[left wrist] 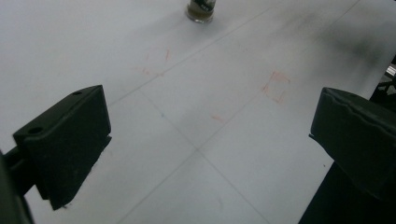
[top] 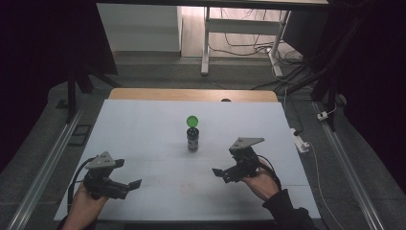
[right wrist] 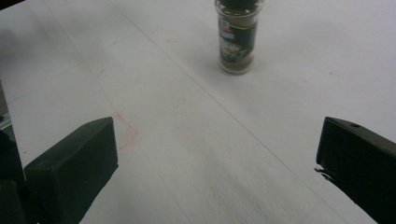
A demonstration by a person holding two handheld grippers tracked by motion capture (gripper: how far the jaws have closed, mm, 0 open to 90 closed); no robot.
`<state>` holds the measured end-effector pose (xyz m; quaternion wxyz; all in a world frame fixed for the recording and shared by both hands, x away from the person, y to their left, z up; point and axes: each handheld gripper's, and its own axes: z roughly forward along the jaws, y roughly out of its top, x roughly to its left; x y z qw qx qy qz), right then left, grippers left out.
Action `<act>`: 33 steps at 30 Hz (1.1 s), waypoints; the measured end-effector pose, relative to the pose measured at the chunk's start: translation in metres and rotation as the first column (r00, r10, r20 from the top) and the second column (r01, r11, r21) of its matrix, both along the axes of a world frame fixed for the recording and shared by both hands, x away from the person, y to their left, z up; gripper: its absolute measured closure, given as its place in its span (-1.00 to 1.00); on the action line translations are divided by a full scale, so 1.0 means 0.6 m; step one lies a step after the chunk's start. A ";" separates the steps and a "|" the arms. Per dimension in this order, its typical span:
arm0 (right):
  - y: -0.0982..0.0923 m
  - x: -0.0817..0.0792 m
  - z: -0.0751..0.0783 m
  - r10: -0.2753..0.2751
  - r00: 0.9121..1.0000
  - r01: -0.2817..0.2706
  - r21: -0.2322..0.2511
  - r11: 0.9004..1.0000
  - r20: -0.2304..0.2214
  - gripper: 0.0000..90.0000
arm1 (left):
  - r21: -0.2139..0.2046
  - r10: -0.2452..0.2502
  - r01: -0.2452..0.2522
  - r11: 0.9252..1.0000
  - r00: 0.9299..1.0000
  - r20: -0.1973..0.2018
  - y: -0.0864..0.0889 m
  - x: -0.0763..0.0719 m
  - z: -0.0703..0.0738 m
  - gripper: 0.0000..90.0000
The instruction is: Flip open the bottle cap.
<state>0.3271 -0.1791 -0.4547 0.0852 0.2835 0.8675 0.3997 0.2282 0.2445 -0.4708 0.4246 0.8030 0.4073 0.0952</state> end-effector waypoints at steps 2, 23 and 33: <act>-0.013 -0.007 0.004 -0.018 1.000 0.018 0.005 1.000 0.009 -1.00 | 0.001 0.011 -0.011 1.000 1.000 -0.004 0.007 -0.008 -0.003 -1.00; -0.156 -0.088 0.000 -0.249 0.968 0.248 0.008 0.969 0.036 -1.00 | 0.006 0.098 -0.098 0.995 0.995 -0.008 0.059 -0.048 -0.011 -1.00; -0.189 -0.108 -0.005 -0.308 0.952 0.308 0.001 0.952 0.005 -1.00 | 0.005 0.098 -0.098 0.995 0.995 -0.028 0.061 -0.047 -0.012 -1.00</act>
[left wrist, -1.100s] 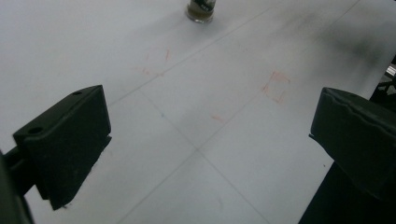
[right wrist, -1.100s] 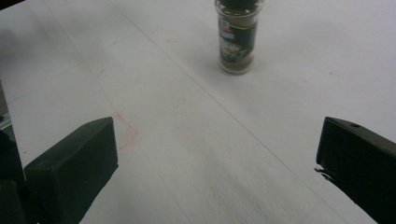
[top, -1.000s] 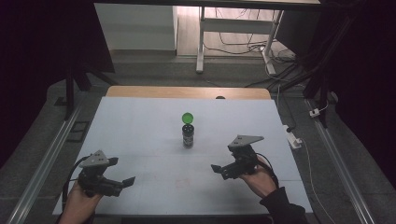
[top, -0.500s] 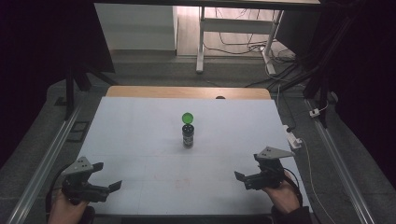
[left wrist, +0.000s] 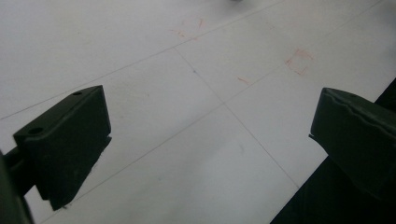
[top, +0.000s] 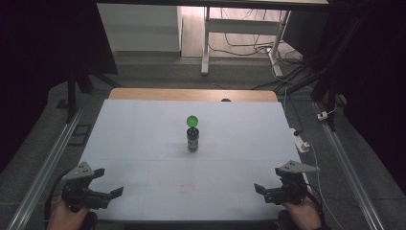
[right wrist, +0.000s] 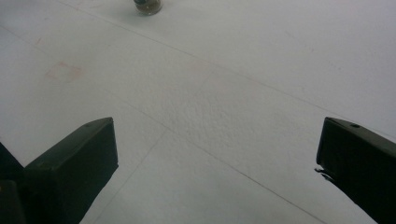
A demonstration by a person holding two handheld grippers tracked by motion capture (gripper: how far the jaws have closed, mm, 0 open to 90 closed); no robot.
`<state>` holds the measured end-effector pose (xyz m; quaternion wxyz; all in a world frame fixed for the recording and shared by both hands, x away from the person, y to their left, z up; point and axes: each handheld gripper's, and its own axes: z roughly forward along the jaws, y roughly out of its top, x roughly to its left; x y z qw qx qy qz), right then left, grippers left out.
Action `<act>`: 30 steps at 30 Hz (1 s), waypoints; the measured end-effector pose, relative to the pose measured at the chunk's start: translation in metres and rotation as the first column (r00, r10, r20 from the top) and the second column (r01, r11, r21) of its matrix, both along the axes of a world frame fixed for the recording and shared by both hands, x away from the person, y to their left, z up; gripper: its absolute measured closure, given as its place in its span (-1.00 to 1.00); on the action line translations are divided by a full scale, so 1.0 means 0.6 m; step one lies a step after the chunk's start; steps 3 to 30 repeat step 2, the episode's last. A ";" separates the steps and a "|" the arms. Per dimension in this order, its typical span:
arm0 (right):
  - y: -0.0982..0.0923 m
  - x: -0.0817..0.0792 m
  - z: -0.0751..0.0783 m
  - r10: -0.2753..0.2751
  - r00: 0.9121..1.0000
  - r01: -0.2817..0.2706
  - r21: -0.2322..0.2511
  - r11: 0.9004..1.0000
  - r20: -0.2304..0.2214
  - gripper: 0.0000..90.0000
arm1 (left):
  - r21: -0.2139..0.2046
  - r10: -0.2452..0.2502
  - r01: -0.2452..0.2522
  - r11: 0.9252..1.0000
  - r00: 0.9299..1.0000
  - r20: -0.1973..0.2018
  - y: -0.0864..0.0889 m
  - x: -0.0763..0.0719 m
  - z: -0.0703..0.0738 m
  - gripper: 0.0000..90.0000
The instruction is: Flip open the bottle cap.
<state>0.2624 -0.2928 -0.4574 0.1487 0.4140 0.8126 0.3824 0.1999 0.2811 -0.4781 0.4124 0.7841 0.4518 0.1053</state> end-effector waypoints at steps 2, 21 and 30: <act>-0.001 0.000 -0.001 -0.007 1.000 0.007 0.000 1.000 -0.002 -1.00 | -0.007 0.001 -0.001 1.000 1.000 -0.002 0.000 0.001 0.000 -1.00; -0.001 0.000 -0.001 -0.007 1.000 0.007 0.000 1.000 -0.002 -1.00 | -0.007 0.001 -0.001 1.000 1.000 -0.002 0.000 0.001 0.000 -1.00; -0.001 0.000 -0.001 -0.007 1.000 0.007 0.000 1.000 -0.002 -1.00 | -0.007 0.001 -0.001 1.000 1.000 -0.002 0.000 0.001 0.000 -1.00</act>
